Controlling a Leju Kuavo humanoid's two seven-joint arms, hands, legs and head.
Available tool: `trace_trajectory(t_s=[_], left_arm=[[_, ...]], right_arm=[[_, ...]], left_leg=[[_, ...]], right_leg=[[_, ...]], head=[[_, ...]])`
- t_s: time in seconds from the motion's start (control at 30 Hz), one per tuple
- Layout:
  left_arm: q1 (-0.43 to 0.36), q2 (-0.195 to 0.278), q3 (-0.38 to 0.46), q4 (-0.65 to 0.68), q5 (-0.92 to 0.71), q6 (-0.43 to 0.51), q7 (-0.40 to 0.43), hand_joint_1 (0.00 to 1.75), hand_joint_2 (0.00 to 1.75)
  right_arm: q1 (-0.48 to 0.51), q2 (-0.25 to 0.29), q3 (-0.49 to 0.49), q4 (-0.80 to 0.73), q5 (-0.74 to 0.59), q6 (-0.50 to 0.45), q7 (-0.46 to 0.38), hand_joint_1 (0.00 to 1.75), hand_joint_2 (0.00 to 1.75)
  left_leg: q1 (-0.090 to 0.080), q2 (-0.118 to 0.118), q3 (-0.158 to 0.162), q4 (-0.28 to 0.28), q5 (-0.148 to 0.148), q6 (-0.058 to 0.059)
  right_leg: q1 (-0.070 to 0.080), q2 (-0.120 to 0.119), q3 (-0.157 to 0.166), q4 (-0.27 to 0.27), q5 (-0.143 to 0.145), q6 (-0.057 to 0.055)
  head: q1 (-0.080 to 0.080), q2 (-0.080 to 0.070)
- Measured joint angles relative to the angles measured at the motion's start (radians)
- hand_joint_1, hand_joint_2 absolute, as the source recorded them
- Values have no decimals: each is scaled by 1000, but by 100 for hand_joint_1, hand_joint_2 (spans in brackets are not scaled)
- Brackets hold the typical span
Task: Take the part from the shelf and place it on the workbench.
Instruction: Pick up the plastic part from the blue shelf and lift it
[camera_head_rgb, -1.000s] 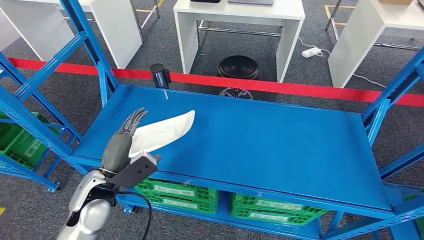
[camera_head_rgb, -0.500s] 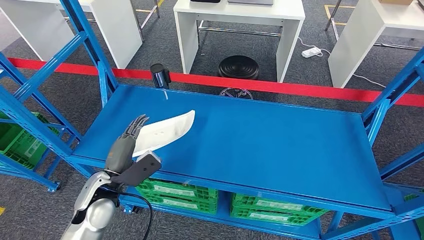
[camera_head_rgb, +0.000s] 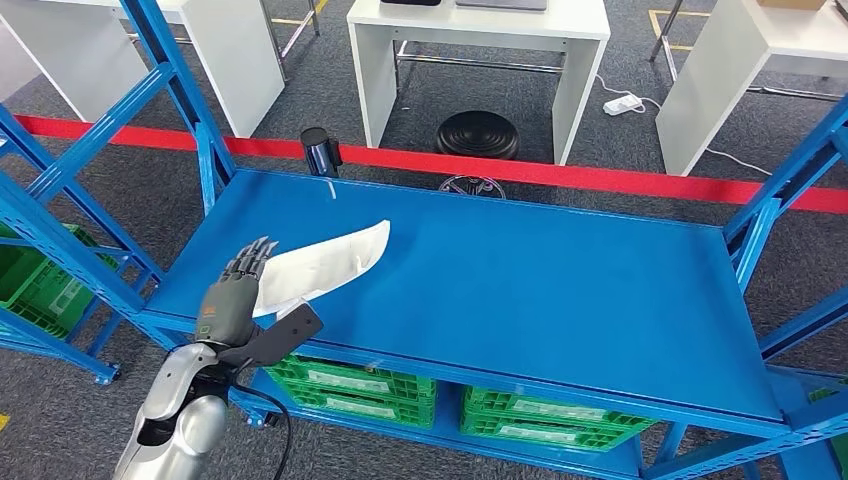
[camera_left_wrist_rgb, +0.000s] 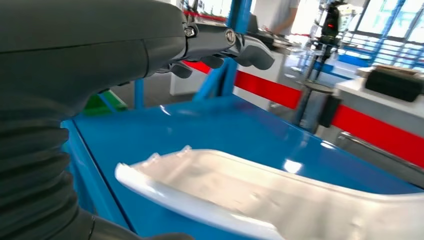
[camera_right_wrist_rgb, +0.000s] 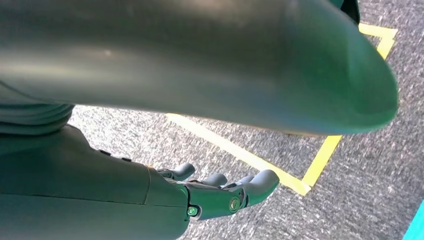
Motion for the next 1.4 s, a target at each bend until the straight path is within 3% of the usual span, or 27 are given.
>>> trace_trajectory(t_s=[0.23,0.53,1.4], left_arm=[[0,-54,73,-17,-74,-47,1,0,175],[0,-86,125,-13,-116,-69,-26,0,175],[-24,-105,135,105,-134,-87,-59,0,175]], right_arm=[[-1,-1,0,2,0,-17,-1,0,0],[-1,-8,0,15,-1,-21,-7,0,0],[-3,-39,9,68,1,-33,-18,0,0]], left_leg=[[0,0,0,0,0,0],[0,0,0,0,0,0],[0,0,0,0,0,0]], right_leg=[[0,0,0,0,0,0],[0,0,0,0,0,0],[0,0,0,0,0,0]], head=[[0,0],[0,0],[0,0]])
